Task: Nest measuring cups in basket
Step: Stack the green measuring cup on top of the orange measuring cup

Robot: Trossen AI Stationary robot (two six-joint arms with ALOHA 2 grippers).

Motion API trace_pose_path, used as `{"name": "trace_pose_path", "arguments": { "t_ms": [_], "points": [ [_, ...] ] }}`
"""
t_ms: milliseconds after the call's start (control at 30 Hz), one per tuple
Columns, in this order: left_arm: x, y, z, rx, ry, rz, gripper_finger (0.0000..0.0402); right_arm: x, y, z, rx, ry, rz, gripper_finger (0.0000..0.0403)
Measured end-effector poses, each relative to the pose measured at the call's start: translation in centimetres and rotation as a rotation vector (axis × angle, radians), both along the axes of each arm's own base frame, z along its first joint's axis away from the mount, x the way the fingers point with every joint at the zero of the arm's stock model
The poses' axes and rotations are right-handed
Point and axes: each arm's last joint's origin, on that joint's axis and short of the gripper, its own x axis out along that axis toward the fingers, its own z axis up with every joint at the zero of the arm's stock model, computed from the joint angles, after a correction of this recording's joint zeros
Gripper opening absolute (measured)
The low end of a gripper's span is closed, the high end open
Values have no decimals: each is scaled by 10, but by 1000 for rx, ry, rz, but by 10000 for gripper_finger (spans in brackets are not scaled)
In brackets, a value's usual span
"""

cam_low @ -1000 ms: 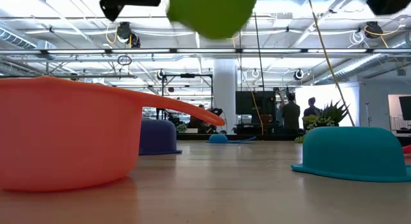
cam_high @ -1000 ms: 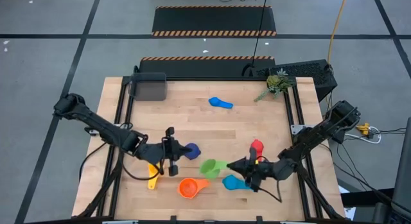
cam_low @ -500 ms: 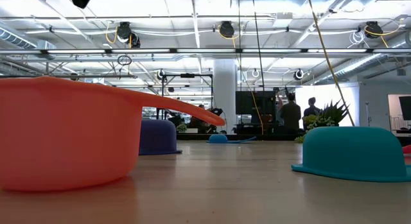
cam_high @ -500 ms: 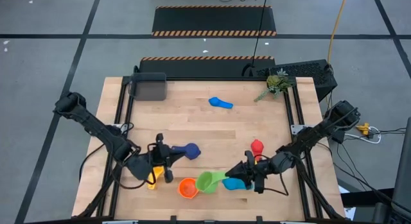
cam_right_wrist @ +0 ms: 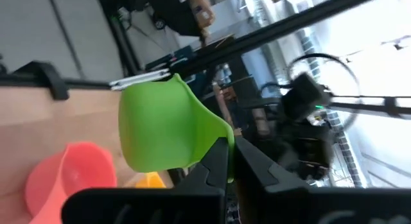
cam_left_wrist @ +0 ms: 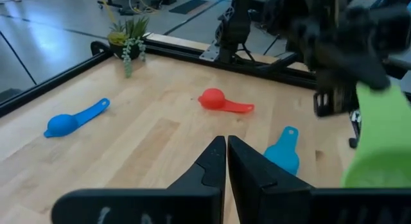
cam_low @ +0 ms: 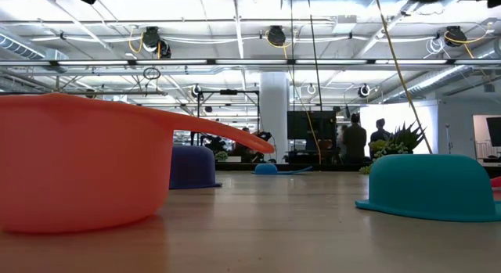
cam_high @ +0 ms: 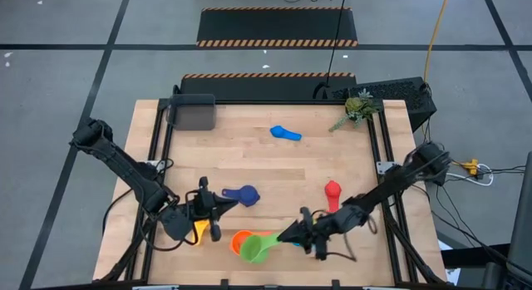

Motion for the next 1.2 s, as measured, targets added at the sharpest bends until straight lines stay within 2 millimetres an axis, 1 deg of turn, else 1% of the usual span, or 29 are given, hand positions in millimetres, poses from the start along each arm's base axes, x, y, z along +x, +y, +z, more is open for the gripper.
{"name": "trace_pose_path", "arguments": {
  "t_ms": [67,200,333,433,600,667,833,1000,1200],
  "points": [
    [0,0,0,5,4,-1,19,10,1,-7,-12,10,4,0],
    [0,0,0,29,11,-10,19,22,-5,-17,29,-4,11,0],
    [0,0,0,49,18,-17,19,30,-15,-21,36,-18,18,0],
    [0,0,0,64,22,-23,19,33,-18,-25,44,-5,26,0],
    [0,0,0,107,34,-37,19,39,-15,-41,-18,18,1,0],
    [0,1,0,131,41,-42,19,47,-14,-47,-45,22,-9,0],
    [3,5,-1,179,57,-39,19,66,-13,-53,-80,17,-31,0],
    [3,6,0,211,68,-52,19,67,-15,-57,-72,43,-36,0],
    [-1,8,7,202,51,-67,19,66,-16,-57,-66,39,-60,0]
  ]
}}
